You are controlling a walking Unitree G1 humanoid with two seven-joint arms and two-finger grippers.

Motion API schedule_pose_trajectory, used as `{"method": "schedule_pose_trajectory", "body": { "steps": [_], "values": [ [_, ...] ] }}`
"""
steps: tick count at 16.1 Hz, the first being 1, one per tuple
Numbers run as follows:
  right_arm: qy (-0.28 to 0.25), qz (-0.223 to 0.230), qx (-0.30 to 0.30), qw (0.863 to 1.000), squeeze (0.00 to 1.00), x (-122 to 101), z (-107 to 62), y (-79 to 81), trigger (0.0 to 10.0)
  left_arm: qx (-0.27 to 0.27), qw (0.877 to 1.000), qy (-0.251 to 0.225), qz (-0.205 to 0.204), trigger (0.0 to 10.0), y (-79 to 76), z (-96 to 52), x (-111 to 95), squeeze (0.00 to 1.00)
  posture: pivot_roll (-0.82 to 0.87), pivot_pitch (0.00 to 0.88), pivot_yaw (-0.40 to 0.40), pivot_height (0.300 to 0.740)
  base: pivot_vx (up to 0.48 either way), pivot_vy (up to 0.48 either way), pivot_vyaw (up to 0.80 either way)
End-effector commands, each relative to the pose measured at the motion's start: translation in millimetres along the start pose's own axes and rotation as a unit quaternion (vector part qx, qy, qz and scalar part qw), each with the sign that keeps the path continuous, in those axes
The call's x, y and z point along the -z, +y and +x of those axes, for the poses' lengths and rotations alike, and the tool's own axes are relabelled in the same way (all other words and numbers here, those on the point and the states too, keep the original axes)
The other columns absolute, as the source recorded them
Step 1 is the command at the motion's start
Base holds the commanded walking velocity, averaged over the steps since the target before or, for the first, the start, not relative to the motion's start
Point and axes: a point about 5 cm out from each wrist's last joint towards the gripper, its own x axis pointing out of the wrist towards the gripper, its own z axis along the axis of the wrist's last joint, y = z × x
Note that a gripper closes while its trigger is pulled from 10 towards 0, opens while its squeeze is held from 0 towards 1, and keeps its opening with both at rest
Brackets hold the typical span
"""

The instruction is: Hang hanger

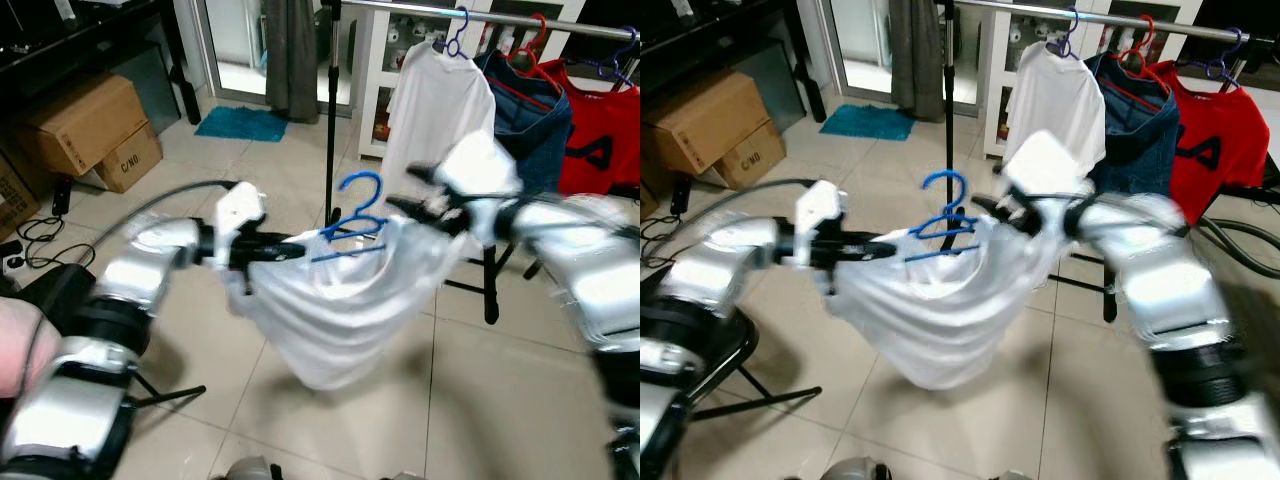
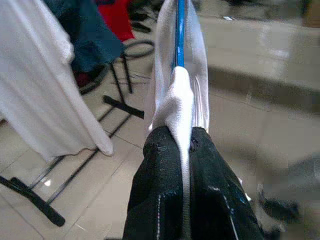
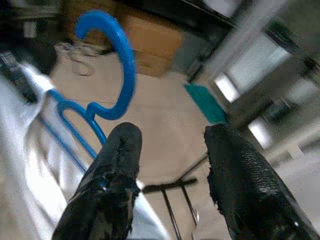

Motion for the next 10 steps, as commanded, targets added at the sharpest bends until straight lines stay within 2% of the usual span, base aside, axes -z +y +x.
{"method": "schedule_pose_trajectory", "body": {
  "steps": [1,2,4,5,7,10],
  "values": [
    [-0.018,-0.008,-0.05,0.999,0.92,-5.2,-7.2,4.7,10.0,0.018,1.0,0.002,0.015,0.0,1.2,-8.8,-6.2,0.0,-0.01,0.0,0.044,0.74,0.0,0.0,0.0],
    [-0.02,-0.006,-0.094,0.995,0.0,-4.1,-12.2,10.2,10.0,0.029,0.999,0.008,0.017,0.0,2.7,-18.1,-7.1,0.0,0.0,0.0,0.04,0.74,0.0,0.0,0.0],
    [-0.012,0.012,-0.172,0.985,0.0,3.3,-15.4,23.8,10.0,0.057,0.998,0.006,0.024,0.0,3.0,-28.9,-14.4,0.0,0.0,0.0,0.032,0.74,0.0,0.0,0.0],
    [-0.006,0.015,-0.185,0.983,0.0,8.0,-13.2,26.2,10.0,0.072,0.997,0.007,0.038,0.0,2.1,-31.0,-18.3,0.0,0.0,0.0,0.029,0.74,0.0,0.0,0.0],
    [0.008,0.026,-0.167,0.986,0.0,12.8,-2.8,24.2,10.0,0.103,0.992,0.005,0.069,0.0,-2.2,-29.3,-27.2,0.0,0.0,0.0,0.029,0.74,0.0,0.0,0.0],
    [0.008,0.04,-0.179,0.983,0.0,12.1,-0.2,27.4,10.0,0.121,0.989,0.009,0.09,0.0,-5.4,-26.2,-31.5,0.0,0.0,0.0,0.029,0.74,0.0,0.0,0.0]
  ]
}}
